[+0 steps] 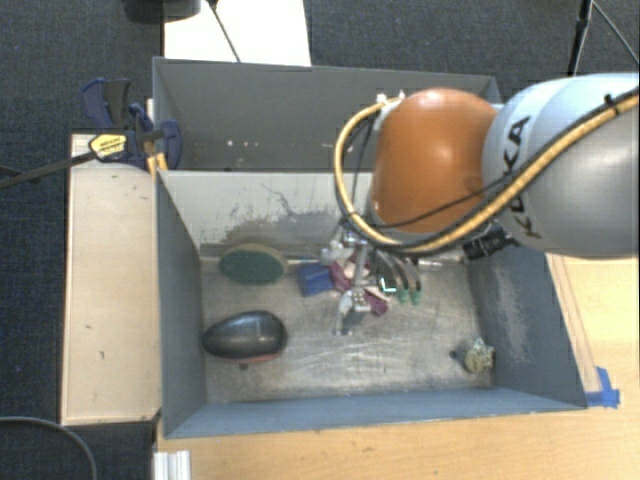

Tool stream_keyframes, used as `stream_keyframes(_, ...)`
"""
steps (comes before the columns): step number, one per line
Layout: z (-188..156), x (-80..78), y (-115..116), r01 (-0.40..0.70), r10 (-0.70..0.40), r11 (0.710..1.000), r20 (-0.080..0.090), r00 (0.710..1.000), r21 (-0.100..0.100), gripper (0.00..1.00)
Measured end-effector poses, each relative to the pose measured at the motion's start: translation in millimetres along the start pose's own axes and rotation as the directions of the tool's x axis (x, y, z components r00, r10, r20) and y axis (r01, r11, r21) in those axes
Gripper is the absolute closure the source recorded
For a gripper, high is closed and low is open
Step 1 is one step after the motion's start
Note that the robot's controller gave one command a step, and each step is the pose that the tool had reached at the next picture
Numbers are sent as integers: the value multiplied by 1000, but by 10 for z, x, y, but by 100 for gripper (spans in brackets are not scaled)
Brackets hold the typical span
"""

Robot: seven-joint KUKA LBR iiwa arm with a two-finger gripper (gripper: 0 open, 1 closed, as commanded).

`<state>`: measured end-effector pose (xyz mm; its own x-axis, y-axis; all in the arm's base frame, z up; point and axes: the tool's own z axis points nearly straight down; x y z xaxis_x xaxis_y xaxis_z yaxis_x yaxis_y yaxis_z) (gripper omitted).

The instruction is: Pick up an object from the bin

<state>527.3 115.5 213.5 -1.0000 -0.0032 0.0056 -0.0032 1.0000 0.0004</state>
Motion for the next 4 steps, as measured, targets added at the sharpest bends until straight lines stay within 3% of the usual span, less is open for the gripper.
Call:
stream_keyframes(1, 1283, -331, -146, 555, -555, 832, 3, 832, 2, 0)
stream_keyframes(2, 919, 30, -890, 491, -491, 871, 5, 871, 6, 0)
stream_keyframes(3, -158, -79, -336, 551, -551, 835, 16, 835, 7, 0)
stream_keyframes(4, 1384, -670, -496, 739, -739, 673, 6, 673, 4, 0)
